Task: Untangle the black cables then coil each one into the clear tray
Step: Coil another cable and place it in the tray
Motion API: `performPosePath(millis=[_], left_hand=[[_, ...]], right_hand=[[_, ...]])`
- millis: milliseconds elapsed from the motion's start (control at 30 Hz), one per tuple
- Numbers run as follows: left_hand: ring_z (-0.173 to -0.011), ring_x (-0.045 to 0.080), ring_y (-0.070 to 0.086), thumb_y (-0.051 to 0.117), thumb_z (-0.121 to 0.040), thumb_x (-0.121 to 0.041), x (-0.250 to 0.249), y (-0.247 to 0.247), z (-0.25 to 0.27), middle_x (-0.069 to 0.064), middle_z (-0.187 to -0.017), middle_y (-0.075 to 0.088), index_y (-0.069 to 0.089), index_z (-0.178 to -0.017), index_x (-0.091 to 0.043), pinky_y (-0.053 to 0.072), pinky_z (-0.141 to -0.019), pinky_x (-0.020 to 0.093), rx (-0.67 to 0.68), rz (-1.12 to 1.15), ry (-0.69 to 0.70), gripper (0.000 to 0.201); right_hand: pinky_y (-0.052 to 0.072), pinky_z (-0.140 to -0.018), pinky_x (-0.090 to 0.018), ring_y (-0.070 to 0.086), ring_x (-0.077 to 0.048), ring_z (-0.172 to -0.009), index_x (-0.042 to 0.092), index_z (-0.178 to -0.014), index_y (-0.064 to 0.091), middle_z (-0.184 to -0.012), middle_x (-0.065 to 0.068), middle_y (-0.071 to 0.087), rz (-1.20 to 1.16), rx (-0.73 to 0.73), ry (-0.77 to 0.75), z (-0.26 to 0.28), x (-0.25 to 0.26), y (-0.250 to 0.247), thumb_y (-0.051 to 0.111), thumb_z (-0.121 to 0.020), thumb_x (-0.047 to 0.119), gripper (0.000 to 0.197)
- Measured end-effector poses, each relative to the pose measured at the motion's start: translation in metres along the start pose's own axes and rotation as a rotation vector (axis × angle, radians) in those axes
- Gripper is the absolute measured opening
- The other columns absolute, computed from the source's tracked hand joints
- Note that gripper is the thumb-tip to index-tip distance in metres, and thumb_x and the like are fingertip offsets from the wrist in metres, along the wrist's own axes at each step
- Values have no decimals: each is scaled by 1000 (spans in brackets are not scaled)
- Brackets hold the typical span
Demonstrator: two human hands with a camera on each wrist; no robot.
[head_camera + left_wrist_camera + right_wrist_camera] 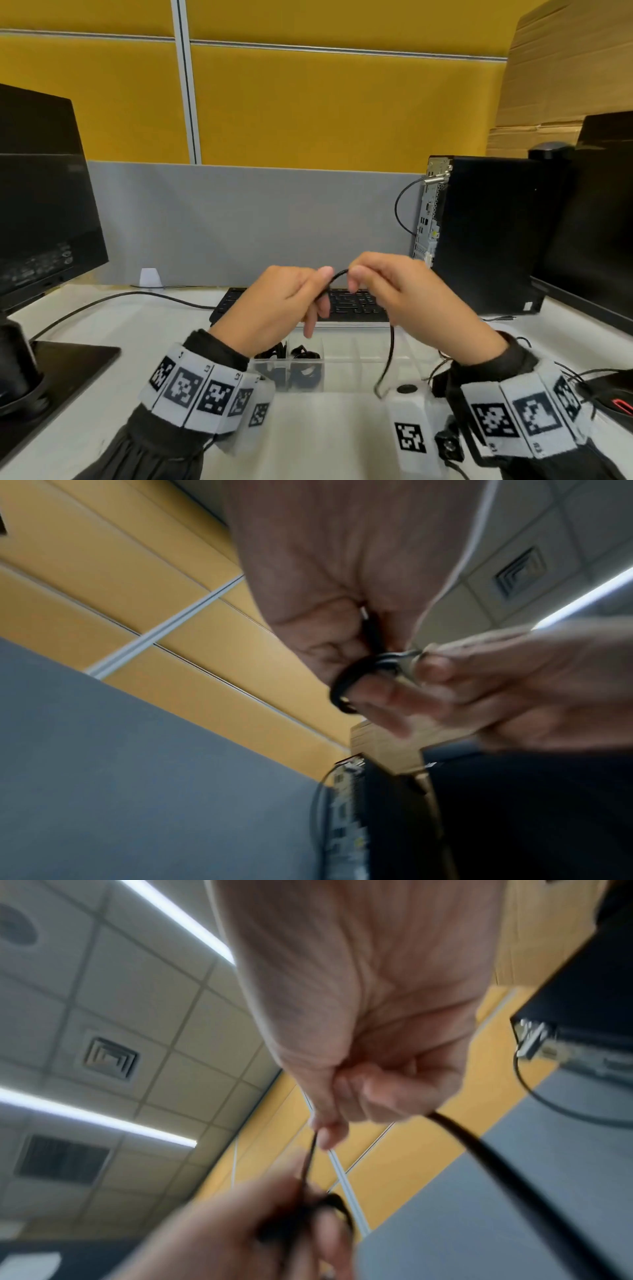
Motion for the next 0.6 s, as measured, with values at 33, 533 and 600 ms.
performPosePath(millis=[33,533,600], left_hand=[[-52,8,54,37,-97,-43,-7,4,2,4,-48,61,63,-69,-10,44,-64,17,58,69,8,50],[-56,16,51,40,-99,-29,23,-140,36,11,-58,57,58,-73,-6,37,-57,28,-691,-290,-77,39],[-58,17,51,39,-99,-29,25,-148,42,12,-59,57,59,-74,-5,34,-59,32,-716,-300,-103,40]], right_hand=[[35,-52,-18,48,-12,-53,22,-79,60,-47,8,44,13,-98,-13,0,-1,-8,46,-97,26,23],[40,-76,-9,54,6,-79,32,-82,58,-83,15,60,153,681,276,67,-67,17,33,-100,36,32],[43,-75,-16,57,-3,-81,27,-81,61,-84,6,61,204,545,353,63,-87,-7,33,-99,41,36]])
Point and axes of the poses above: each hand's wrist, its own z-axis away from the middle knuckle, its own y-axis out of the palm, x = y × z, the point moved 8 cm from there along -z, towards the middle knuckle
